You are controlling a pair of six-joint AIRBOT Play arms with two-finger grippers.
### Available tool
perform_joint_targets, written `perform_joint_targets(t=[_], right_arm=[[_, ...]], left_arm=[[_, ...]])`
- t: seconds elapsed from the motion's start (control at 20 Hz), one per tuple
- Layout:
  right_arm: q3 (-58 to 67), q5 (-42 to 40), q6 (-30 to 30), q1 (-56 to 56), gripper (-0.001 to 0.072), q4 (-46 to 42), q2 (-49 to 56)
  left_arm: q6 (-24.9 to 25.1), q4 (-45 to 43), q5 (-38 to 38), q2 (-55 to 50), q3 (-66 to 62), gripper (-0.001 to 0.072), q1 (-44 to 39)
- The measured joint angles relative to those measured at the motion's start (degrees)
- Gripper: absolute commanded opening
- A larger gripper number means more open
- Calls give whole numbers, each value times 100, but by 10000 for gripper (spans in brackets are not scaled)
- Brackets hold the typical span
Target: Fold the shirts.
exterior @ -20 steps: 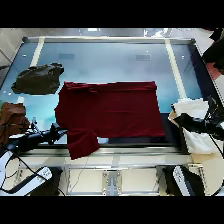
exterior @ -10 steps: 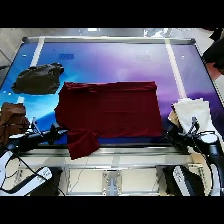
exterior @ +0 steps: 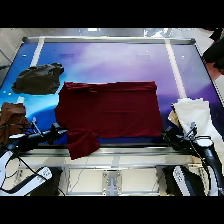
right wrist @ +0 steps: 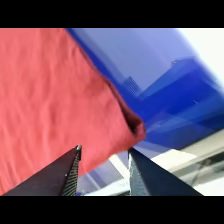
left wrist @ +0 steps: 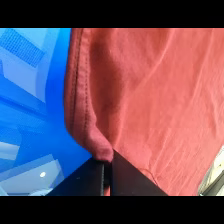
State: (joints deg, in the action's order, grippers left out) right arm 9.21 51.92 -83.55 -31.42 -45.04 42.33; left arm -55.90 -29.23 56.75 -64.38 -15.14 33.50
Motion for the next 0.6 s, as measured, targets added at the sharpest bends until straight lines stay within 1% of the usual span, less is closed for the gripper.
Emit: perform_joint_targets(t=[0.15,0.2,0.25,0.3,0.35,0.45,0.55,0.6], right_arm=[[-7,-225,-70,0,335,306,326],[-7,-286,-59,0,272,452,487],[-7,-345,13,0,49,564,629],[-13,-409,173,0,11,667,785],[-17,-424,404,0,9,866,898],[61,-352,1097,0,9,1279,979],[367,98,1727,0,9,1945,841],[584,385,1937,0,9,2070,706]], left_arm=[[0,0,-7,0,0,13,-2],[0,0,-13,0,0,13,-2],[0,0,-20,0,0,13,-2],[0,4,-24,0,0,13,0],[0,28,-28,2,0,12,0],[35,129,-22,74,-52,12,0],[136,297,153,310,-254,12,0],[175,367,317,511,-428,11,0]])
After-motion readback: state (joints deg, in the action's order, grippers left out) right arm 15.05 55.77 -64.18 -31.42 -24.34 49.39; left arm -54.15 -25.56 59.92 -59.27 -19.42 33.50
